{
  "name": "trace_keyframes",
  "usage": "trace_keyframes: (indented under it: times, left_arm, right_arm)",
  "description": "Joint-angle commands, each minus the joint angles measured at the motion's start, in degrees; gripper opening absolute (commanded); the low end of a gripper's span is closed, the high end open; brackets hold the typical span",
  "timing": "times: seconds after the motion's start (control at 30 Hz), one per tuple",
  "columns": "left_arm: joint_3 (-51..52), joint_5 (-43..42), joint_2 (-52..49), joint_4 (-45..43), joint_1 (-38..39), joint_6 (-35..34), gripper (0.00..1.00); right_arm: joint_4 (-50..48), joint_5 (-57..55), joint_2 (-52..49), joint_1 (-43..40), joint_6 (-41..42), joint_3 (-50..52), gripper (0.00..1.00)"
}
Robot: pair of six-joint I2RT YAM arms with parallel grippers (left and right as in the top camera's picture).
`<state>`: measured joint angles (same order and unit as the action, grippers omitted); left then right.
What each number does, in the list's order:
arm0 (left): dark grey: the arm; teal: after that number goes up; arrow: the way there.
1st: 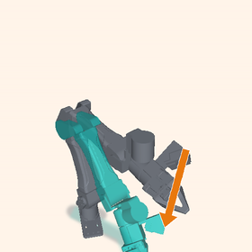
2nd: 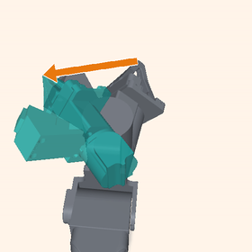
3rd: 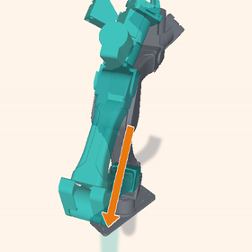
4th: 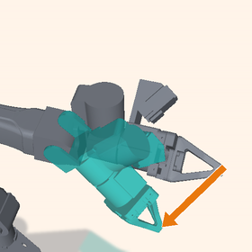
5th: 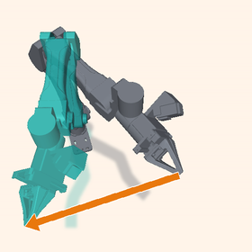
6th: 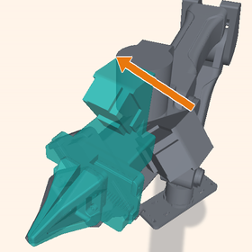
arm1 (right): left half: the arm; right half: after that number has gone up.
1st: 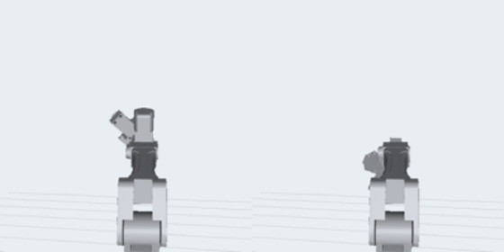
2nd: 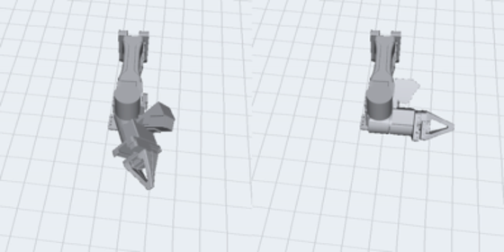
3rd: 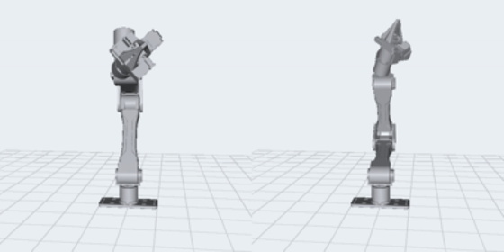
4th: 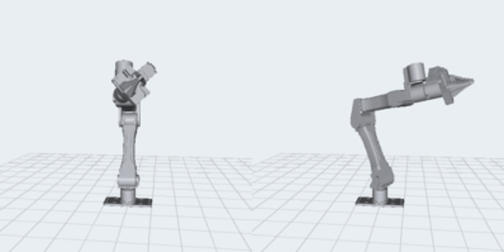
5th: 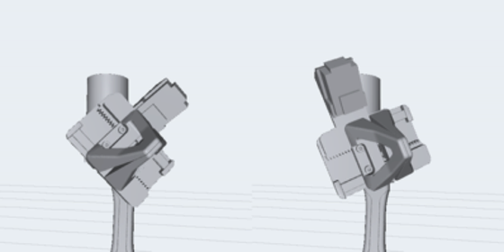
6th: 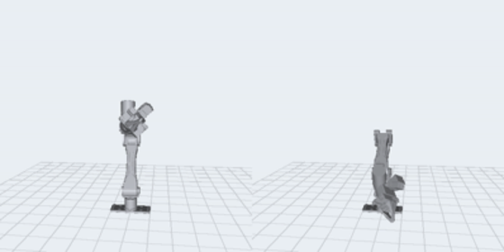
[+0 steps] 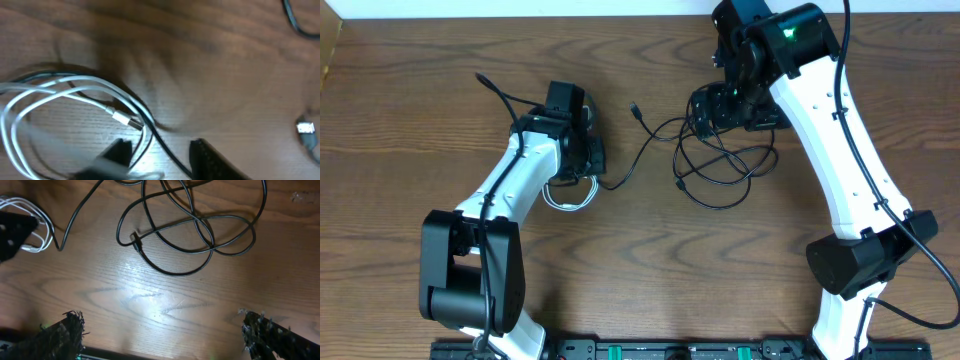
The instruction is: Untangle cables
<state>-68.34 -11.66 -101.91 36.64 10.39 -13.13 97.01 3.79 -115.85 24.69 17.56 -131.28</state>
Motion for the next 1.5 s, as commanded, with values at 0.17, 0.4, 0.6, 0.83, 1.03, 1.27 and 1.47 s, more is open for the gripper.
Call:
trace_keyframes:
  times: [0.17,0.4,0.6,0.83,1.03,1.27,1.47]
  left_arm:
    - [-2.1,0.3,2.4,1.8,0.0,-2.7,0.07]
    - [-9.9,0.2,17.0,4.8,0.0,-4.2,0.07]
    - [-11.0,0.2,31.8,0.2,0.0,-5.0,0.07]
    - [-11.0,0.8,43.7,-6.1,-0.1,-4.7,0.07]
    - [-11.0,5.0,49.1,-8.0,-0.1,-4.7,0.07]
    - [-11.0,15.0,52.0,-7.0,-0.1,-4.5,0.08]
    - [-11.0,26.1,53.3,-5.6,-0.1,-4.6,0.07]
  right_arm:
    - [0.0,-0.4,0.4,0.7,0.6,-0.2,0.99]
    - [0.1,-0.4,0.4,0.7,0.6,-0.2,0.99]
    - [0.1,-0.4,0.4,0.7,0.6,-0.2,0.99]
    - [0.0,-0.4,0.4,0.7,0.6,-0.2,0.99]
    - [0.1,-0.4,0.4,0.7,0.6,-0.2,0.99]
    - [0.1,-0.4,0.4,0.7,0.6,-0.2,0.99]
    - [0.1,-0.4,0.4,0.7,0.6,-0.2,0.99]
